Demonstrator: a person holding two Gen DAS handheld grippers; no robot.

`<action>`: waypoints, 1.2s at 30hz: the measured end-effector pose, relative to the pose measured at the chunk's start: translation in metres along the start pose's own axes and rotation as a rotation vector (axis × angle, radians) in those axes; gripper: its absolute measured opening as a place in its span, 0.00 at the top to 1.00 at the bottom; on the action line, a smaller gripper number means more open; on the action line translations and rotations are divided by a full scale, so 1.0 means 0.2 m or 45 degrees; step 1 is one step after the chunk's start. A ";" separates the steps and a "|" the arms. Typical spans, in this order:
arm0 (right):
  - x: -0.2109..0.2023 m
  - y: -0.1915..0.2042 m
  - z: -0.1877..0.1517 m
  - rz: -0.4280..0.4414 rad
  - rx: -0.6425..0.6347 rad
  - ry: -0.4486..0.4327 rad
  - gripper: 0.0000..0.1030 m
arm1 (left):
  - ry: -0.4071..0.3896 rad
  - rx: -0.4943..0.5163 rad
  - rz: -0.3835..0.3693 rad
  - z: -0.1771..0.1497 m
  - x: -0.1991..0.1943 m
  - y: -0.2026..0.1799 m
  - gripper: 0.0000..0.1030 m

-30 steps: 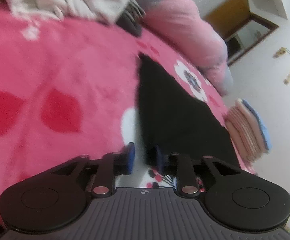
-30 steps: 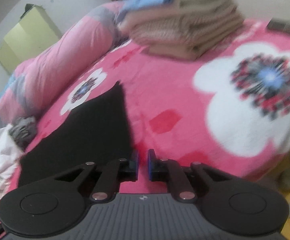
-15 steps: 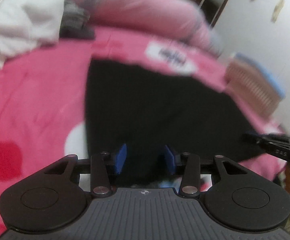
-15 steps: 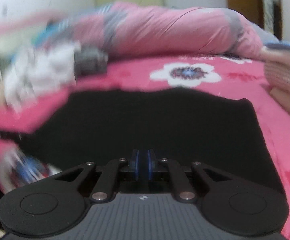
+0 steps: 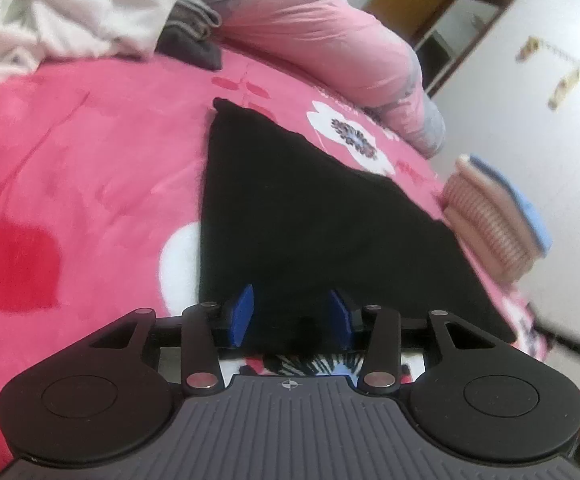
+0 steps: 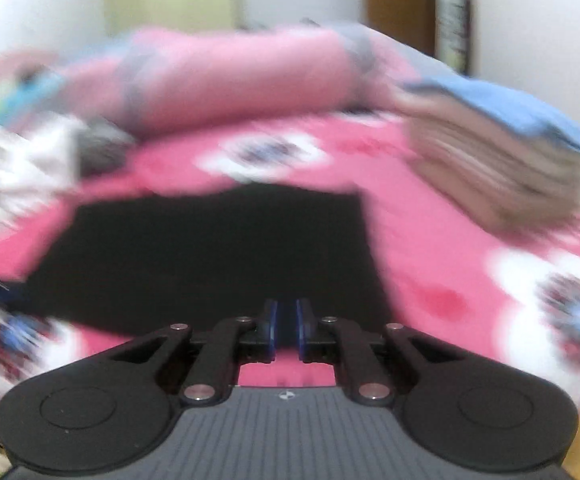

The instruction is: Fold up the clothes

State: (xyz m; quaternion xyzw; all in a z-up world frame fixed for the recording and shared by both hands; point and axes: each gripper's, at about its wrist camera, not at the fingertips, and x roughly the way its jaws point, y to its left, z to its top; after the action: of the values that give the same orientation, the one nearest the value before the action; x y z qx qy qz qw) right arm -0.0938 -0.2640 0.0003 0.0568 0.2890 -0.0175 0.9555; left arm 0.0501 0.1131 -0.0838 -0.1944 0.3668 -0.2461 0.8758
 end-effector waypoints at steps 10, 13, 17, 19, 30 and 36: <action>0.47 0.56 -0.13 0.301 -0.301 0.146 0.90 | -0.062 0.066 0.045 -0.08 -0.11 -0.02 0.52; 0.32 0.63 -0.21 0.363 -0.459 0.150 0.90 | -0.068 0.023 0.022 -0.08 -0.13 0.02 0.52; 0.28 0.65 -0.09 0.412 -0.435 0.148 0.90 | -0.073 -0.045 0.015 -0.07 -0.15 0.08 0.51; 0.34 0.67 0.00 0.443 -0.350 0.105 0.90 | -0.082 -0.086 0.029 -0.07 -0.17 0.11 0.50; 0.54 1.04 -0.20 0.596 -0.399 0.110 0.90 | -0.194 -0.247 0.078 -0.05 -0.38 0.30 0.46; 0.42 1.12 -0.16 0.621 -0.566 0.027 0.90 | -0.216 -0.264 0.101 -0.03 -0.43 0.39 0.47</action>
State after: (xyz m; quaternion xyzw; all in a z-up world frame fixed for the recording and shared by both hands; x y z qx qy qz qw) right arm -0.0264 -0.0378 -0.0497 -0.0854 0.2734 0.2759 0.9175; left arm 0.0160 0.2230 -0.0813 -0.2893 0.3221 -0.1548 0.8880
